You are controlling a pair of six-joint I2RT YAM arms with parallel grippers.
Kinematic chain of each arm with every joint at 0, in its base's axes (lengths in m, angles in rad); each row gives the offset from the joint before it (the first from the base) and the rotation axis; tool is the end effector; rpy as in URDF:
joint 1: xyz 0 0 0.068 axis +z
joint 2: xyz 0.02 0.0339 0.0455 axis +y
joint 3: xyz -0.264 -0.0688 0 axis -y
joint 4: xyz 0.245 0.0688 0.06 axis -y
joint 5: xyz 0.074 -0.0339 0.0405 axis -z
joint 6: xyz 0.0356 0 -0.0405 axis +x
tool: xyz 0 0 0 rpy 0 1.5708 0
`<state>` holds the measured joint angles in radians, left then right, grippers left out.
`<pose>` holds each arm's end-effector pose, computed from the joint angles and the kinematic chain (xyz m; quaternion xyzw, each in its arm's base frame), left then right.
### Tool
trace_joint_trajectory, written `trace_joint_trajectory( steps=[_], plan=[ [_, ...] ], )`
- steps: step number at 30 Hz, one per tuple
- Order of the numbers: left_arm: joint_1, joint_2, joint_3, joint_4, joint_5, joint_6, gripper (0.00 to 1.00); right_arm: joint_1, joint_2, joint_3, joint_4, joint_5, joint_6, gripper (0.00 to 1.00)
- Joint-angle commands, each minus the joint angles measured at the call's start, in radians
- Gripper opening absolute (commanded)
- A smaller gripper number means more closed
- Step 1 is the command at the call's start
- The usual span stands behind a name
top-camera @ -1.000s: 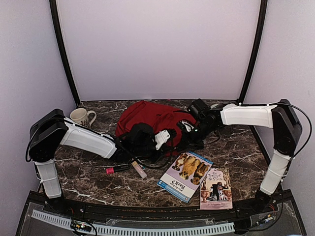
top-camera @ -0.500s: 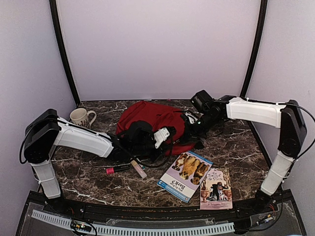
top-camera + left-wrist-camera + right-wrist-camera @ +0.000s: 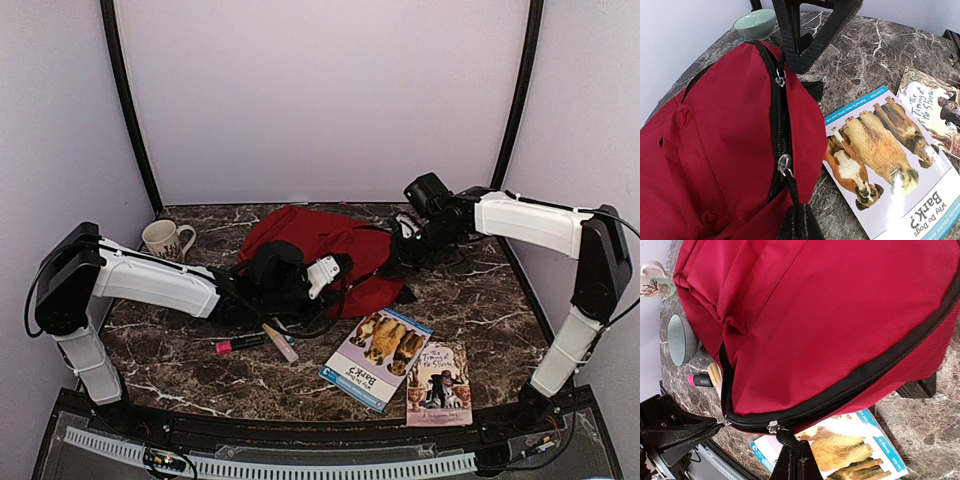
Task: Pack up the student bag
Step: Unzip the largest pocket of the student bag, then hold the student bag at the center of the board.
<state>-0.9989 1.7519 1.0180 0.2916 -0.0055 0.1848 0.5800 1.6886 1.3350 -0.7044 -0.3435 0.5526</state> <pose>0.2105 -0.3268 0.2067 0.4702 0.7021 -0.2096 0.4920 0.2899 0.2042 0.2534 -0.0564 0.9524 0.2736 0.1222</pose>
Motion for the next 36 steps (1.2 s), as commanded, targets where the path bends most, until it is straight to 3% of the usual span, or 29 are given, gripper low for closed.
trace_joint_trajectory(
  steps=[1,6,9,11,12,14,20,24,30,36],
  plan=[
    [-0.007,-0.070,-0.009,-0.045,-0.008,0.014,0.00,-0.020,-0.038,0.014,0.028,0.044,0.032,0.00],
    [-0.007,-0.080,0.020,-0.083,-0.057,0.003,0.03,-0.021,-0.067,0.009,0.061,0.039,0.027,0.00],
    [-0.007,-0.092,0.041,-0.112,-0.054,0.011,0.38,-0.020,-0.077,-0.005,0.075,0.036,0.017,0.00],
    [-0.008,-0.108,0.049,-0.117,-0.048,0.021,0.54,-0.020,-0.075,-0.011,0.082,0.029,0.012,0.00],
    [-0.009,-0.112,0.057,-0.123,-0.048,0.026,0.61,-0.021,-0.069,-0.010,0.080,0.025,0.009,0.00],
    [-0.009,-0.115,0.082,-0.153,-0.060,0.029,0.65,-0.020,-0.057,-0.002,0.073,0.011,0.004,0.00],
    [-0.009,-0.122,0.101,-0.111,-0.055,-0.052,0.96,-0.020,-0.049,0.006,0.070,0.003,-0.006,0.00],
    [-0.009,-0.077,0.148,-0.148,0.050,-0.090,0.99,-0.020,-0.052,0.003,0.078,-0.015,-0.013,0.00],
    [-0.009,0.011,0.243,-0.228,0.023,-0.140,0.98,-0.022,-0.056,0.011,0.088,-0.038,-0.032,0.00],
    [-0.009,0.104,0.340,-0.259,0.019,-0.138,0.86,-0.023,-0.061,0.012,0.078,-0.055,-0.046,0.00]
  ],
)
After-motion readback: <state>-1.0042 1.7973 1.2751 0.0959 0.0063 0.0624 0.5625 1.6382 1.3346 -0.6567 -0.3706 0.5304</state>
